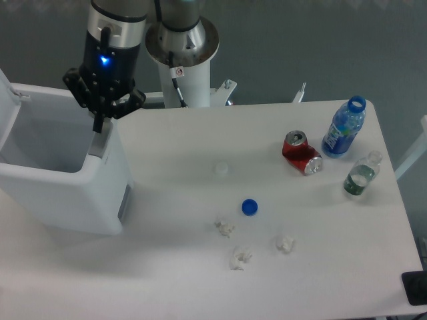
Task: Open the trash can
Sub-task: 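Release the lid and move the gripper away from the bin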
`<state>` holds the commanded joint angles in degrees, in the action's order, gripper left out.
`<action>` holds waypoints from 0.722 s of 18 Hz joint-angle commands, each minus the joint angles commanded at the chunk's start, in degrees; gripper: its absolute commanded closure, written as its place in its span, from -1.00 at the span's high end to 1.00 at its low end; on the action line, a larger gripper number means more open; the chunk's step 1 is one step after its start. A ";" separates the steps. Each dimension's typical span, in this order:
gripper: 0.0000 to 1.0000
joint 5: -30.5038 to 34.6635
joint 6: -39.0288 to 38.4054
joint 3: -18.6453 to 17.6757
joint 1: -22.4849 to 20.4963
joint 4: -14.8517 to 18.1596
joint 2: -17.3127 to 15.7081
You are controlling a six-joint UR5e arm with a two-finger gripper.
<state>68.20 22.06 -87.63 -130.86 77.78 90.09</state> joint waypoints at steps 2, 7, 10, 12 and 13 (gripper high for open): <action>-0.95 0.00 0.35 0.00 -2.20 -0.17 0.00; -0.31 0.09 3.86 0.62 -8.17 -0.44 1.14; 0.27 0.18 8.25 0.62 -11.95 -0.53 3.07; 0.62 1.40 9.49 0.70 -13.62 -1.31 4.13; 1.00 3.15 9.76 0.79 -14.24 -1.84 4.74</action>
<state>71.35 31.81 -86.84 -145.10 75.94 94.83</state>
